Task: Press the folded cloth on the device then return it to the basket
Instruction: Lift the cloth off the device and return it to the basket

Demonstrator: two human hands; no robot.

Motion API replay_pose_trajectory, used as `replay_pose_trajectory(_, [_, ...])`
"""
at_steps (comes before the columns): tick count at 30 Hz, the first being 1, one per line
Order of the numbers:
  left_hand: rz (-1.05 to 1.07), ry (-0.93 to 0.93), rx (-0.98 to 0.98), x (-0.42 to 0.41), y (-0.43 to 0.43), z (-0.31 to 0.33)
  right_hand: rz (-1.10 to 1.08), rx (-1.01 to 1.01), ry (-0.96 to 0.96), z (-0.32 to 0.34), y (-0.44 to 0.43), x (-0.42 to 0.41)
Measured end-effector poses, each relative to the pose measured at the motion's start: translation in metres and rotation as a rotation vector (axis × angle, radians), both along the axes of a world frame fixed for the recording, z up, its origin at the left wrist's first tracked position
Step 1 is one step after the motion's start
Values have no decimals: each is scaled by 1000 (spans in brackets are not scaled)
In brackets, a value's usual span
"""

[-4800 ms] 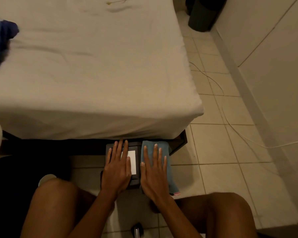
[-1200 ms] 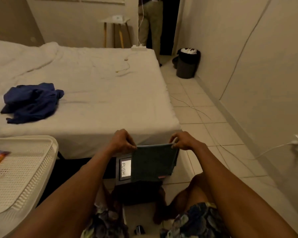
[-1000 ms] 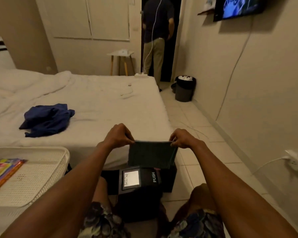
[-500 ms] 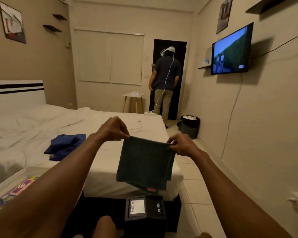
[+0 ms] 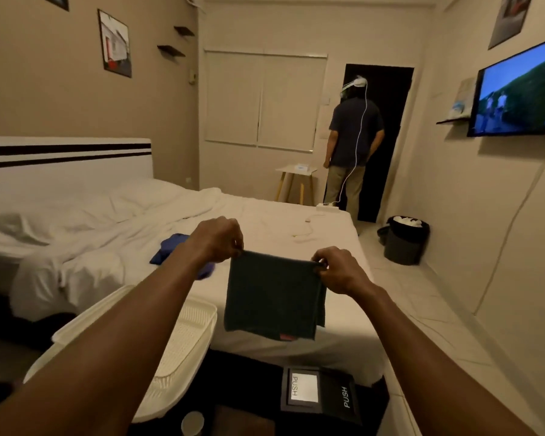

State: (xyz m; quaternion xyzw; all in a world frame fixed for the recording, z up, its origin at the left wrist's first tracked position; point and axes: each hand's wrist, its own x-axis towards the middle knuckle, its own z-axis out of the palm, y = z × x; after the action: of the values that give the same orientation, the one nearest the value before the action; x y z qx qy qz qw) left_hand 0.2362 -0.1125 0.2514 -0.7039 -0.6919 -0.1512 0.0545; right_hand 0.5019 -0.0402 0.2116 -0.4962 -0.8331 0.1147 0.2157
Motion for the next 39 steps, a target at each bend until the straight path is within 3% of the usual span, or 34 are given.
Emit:
replay_pose_trajectory(10, [249, 77, 65, -113, -3, 9, 112, -2, 129, -2, 10, -129])
replay_pose_trajectory(20, [441, 158, -52, -195, -2, -30, 219, -167, 192, -56, 20, -235])
replay_pose_trajectory(26, [422, 135, -407, -233, -9, -55, 315, -449, 73, -113, 8, -264])
replay_pose_trajectory(32, [398, -92, -637, -277, 5, -81, 472, -761, 19, -136, 16, -289])
replay_pose_trajectory(35, [374, -131, -638, -291, 29, -117, 397, -732, -18, -155, 41, -301])
replay_pose_trajectory(39, [341, -113, -616, -299, 70, -186, 393, -416, -299, -190, 70, -314])
